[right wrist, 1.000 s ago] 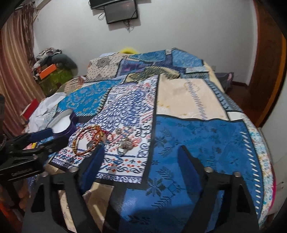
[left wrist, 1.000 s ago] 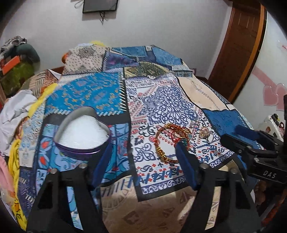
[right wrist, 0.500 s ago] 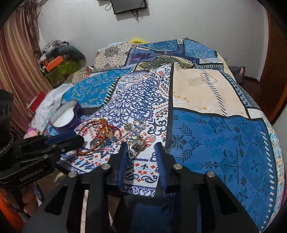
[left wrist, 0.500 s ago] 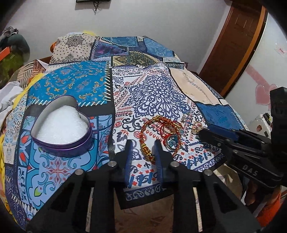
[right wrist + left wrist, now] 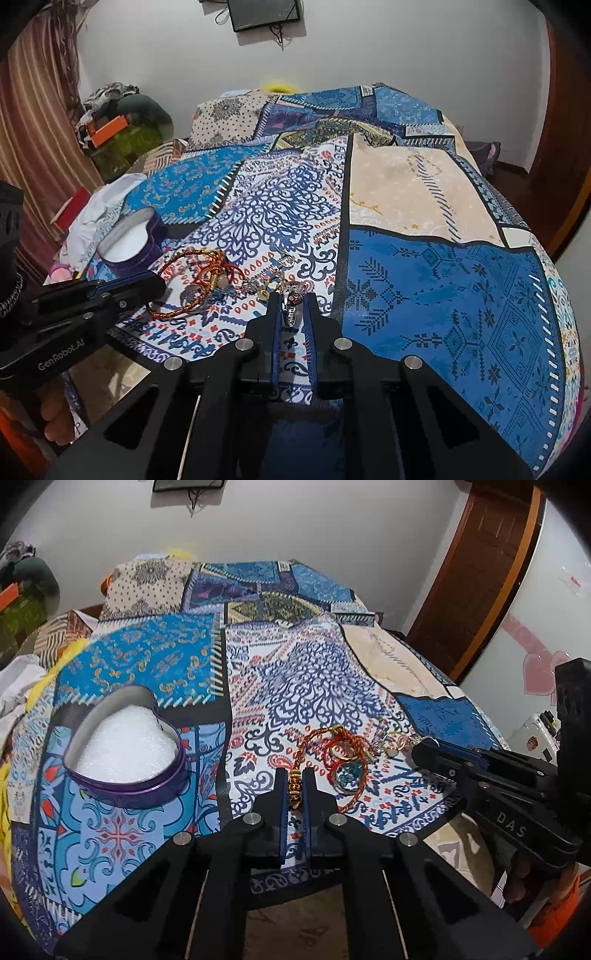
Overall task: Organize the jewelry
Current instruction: 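Grasp the red-gold beaded bracelet with the left tool while the right grasps a silver charm, then lift the bracelet with the left tool while the right carries the charm toward the purple tin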
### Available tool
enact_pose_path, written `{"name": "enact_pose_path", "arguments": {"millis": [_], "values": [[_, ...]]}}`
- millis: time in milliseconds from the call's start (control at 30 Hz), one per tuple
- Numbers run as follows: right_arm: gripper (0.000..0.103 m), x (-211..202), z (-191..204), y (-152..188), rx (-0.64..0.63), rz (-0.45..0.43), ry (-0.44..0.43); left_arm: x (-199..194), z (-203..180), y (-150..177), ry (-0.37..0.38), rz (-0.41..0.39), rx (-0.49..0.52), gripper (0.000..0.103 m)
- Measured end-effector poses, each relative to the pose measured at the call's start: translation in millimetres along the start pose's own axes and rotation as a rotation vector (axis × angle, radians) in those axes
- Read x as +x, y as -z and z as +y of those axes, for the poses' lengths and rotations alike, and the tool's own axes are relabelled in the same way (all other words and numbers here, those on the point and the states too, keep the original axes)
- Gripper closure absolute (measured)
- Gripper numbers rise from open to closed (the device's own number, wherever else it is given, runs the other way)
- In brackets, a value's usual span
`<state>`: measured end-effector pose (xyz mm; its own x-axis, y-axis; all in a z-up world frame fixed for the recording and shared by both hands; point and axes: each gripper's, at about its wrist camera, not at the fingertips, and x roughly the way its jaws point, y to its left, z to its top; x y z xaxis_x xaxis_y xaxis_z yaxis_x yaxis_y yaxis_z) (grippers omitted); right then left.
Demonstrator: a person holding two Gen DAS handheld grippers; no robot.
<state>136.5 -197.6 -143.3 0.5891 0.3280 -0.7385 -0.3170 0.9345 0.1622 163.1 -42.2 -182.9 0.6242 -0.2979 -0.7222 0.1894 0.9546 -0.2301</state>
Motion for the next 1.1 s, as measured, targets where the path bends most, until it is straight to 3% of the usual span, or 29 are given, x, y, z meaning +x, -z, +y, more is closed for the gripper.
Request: {"name": "enact_pose_path", "arguments": {"millis": [567,933,1100], "values": [[0.093,-53,27,-21,-0.022,-0.141,-0.013,-72,-1,-17,-0.044,-0.179,0.011,0.098],[0.093,-64,80,-42,-0.093,-0.208,-0.067,-118,37,-21,-0.102,-0.285,-0.014,0.098],[0.093,-56,98,-50,-0.11,-0.21,-0.087,-124,62,-23,-0.136,-0.292,-0.014,0.098]]}}
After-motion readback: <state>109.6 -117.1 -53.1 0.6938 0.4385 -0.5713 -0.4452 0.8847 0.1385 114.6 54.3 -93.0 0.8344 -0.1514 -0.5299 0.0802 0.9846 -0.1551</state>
